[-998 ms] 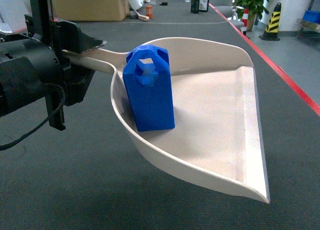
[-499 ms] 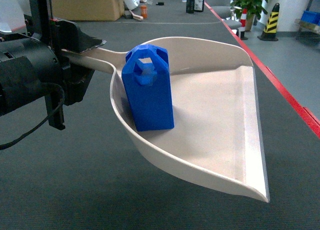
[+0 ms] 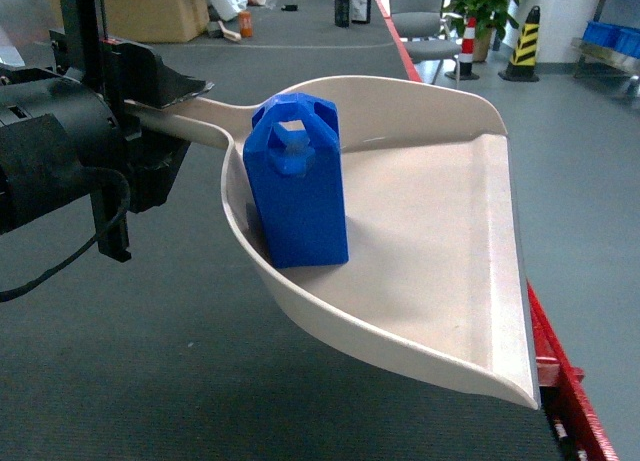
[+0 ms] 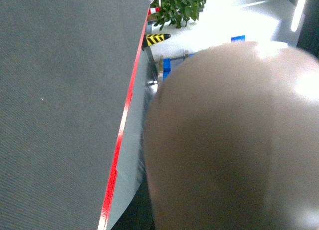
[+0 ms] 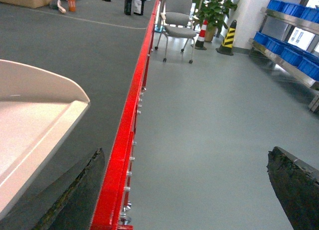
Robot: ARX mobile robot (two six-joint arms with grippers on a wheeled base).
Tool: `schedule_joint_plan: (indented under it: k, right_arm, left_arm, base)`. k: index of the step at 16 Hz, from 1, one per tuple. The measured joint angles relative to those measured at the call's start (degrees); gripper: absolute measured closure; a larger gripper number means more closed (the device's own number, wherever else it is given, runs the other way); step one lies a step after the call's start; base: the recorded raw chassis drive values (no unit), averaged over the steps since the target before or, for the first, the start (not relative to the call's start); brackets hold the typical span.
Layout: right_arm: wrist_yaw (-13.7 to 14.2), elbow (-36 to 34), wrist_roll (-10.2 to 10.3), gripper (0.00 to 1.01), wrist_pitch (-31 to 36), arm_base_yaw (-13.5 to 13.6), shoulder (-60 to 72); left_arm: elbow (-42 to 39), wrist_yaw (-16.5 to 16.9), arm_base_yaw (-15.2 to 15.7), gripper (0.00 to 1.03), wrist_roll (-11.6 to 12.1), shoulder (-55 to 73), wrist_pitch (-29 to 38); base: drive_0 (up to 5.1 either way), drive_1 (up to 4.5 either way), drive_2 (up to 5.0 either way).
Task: Place part in tray to right shelf
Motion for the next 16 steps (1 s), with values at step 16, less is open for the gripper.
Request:
schedule_joint_plan:
  k: [16]
  right_arm:
    - [0.0, 0.0, 0.0, 0.03, -0.1, 0.0, -0.2]
  left_arm:
    - [0.0, -0.2, 0.0, 0.84, 0.0, 0.0, -0.1]
  base:
    - [4.9, -2.32, -2.6]
